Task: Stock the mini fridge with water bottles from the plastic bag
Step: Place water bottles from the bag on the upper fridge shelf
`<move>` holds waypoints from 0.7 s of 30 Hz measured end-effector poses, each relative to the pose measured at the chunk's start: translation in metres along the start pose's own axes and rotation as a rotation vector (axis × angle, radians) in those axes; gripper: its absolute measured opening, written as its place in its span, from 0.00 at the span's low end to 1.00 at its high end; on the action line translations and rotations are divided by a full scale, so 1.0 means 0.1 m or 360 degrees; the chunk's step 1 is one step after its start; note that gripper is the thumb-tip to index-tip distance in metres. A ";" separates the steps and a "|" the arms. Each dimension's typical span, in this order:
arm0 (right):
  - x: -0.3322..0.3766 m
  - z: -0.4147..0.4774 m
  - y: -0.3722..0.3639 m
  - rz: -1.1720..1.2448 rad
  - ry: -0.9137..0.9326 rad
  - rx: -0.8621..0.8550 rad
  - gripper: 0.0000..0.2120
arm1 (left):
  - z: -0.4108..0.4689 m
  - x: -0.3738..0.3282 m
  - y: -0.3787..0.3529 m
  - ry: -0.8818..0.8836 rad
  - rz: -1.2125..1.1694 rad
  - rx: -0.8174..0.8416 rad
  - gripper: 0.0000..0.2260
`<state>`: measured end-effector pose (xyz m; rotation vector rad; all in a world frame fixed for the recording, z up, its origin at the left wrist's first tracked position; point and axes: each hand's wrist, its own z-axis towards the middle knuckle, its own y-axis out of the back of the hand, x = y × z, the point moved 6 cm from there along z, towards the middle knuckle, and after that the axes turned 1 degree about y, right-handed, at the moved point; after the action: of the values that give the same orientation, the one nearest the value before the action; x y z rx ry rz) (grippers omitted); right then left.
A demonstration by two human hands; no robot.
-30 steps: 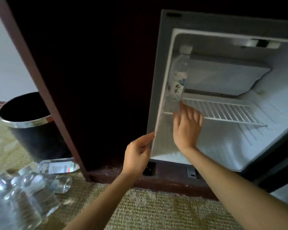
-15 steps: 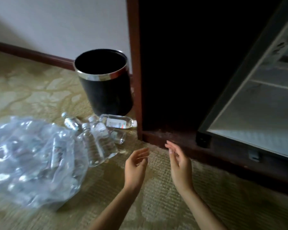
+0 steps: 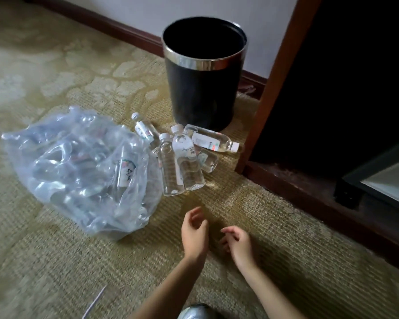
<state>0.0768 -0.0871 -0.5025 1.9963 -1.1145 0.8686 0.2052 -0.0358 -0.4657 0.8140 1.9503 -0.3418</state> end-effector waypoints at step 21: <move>1.14 0.39 -0.70 -0.0269 0.0298 0.0031 0.20 | 1.00 -1.22 0.45 -0.0209 0.0411 0.0027 0.21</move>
<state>0.1940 -0.1394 -0.4489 1.9475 -0.8226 0.9576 0.3412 -0.1054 -0.4062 1.0165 1.6989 -0.2505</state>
